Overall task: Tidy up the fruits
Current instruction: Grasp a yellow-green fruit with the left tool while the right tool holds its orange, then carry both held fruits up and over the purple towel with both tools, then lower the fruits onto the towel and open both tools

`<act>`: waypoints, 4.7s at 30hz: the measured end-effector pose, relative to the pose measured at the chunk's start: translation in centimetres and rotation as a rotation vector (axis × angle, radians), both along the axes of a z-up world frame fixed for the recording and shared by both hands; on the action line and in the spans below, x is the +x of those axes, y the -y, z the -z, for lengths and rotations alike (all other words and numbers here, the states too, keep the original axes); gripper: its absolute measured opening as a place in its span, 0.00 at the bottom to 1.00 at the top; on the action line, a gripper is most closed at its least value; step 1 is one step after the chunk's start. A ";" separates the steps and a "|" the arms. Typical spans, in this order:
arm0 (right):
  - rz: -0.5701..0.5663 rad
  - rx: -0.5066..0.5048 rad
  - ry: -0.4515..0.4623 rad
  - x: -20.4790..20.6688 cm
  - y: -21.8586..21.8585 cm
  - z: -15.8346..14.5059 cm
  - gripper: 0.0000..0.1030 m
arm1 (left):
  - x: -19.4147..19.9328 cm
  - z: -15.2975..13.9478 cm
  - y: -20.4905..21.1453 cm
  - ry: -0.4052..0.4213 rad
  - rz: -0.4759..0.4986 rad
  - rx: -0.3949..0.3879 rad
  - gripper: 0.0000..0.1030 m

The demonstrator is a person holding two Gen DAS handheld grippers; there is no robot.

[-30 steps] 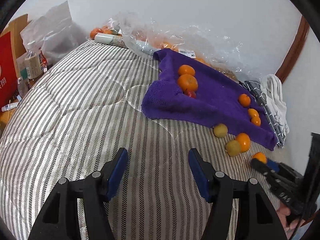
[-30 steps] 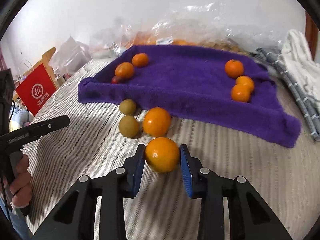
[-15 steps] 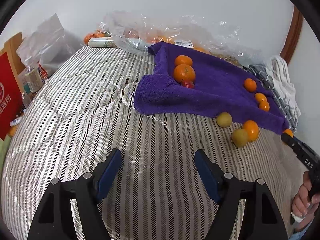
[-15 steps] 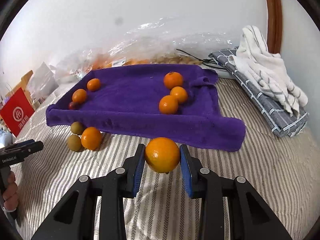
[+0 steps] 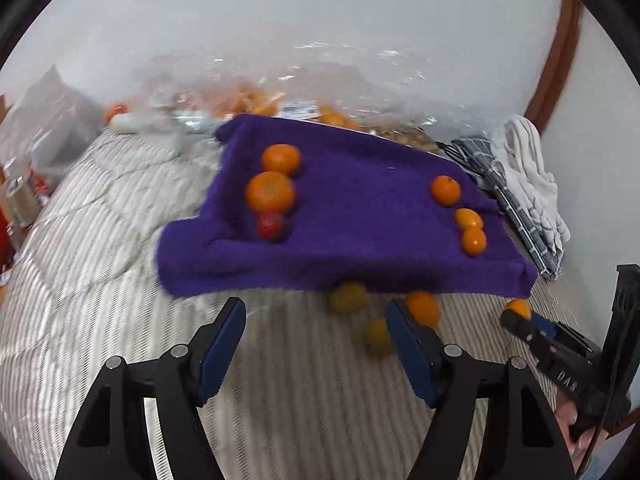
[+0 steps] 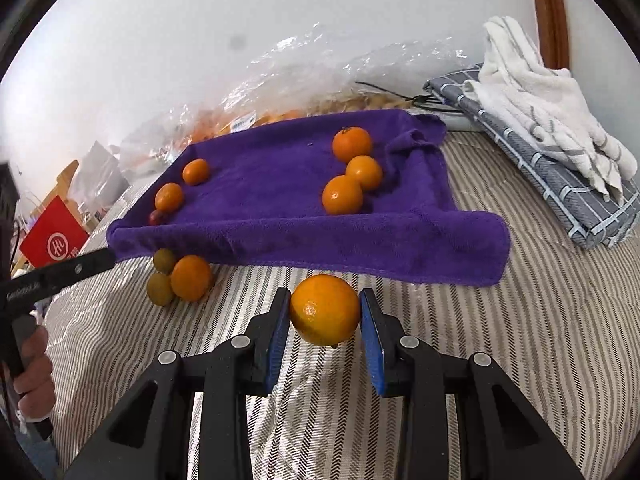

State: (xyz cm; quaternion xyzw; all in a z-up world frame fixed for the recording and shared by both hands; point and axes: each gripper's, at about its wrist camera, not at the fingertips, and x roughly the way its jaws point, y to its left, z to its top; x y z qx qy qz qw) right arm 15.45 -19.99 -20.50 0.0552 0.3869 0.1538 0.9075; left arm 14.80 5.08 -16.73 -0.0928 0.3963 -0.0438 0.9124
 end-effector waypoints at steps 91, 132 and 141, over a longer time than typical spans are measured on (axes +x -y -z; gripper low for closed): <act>0.033 0.013 0.182 6.4 0.5 -8.1 0.33 | 0.3 -5.7 -4.5 0.272 -0.102 -0.114 0.25; 0.027 -0.119 0.086 11.2 -2.2 -3.5 0.47 | 8.1 0.8 -1.7 0.007 -0.047 -0.096 0.25; 0.050 -0.128 0.069 11.4 -2.0 -2.7 0.47 | 8.2 1.4 -1.6 -0.009 -0.057 -0.072 0.25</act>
